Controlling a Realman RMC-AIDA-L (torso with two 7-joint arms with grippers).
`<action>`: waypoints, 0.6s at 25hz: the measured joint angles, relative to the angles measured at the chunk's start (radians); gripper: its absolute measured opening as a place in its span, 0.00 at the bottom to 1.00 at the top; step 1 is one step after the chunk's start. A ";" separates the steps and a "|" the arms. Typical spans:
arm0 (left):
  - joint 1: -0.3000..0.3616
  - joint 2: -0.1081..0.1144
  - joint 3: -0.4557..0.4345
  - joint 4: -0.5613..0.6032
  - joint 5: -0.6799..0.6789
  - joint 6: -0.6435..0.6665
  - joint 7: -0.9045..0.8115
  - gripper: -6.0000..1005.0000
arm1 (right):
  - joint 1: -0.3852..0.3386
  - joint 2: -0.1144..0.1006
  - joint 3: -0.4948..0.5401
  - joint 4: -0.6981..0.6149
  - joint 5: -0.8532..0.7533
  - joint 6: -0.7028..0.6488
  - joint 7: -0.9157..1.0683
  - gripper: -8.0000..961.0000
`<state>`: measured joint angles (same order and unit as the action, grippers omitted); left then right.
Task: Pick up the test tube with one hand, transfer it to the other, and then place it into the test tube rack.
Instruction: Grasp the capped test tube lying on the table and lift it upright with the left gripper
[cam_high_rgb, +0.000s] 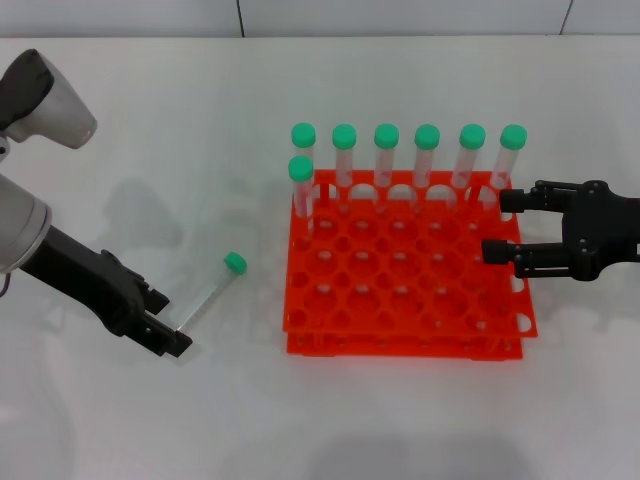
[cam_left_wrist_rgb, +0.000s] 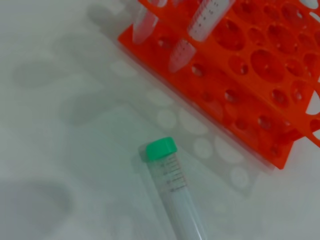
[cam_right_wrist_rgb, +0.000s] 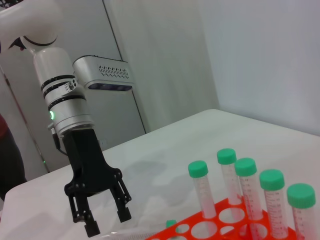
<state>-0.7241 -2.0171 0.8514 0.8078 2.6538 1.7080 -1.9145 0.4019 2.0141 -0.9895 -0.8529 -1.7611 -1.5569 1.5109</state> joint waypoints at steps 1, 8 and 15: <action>0.000 0.000 0.000 -0.001 0.001 -0.003 -0.001 0.88 | 0.000 0.000 0.000 0.000 0.000 0.000 0.000 0.82; -0.005 -0.003 0.012 -0.009 0.002 -0.009 -0.001 0.77 | 0.000 0.000 0.002 0.000 0.000 0.001 -0.001 0.82; -0.010 -0.005 0.014 -0.024 0.015 -0.019 -0.003 0.73 | 0.000 0.000 0.002 0.000 0.000 0.004 -0.001 0.82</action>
<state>-0.7336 -2.0219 0.8651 0.7838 2.6690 1.6891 -1.9172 0.4018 2.0140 -0.9878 -0.8527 -1.7611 -1.5533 1.5097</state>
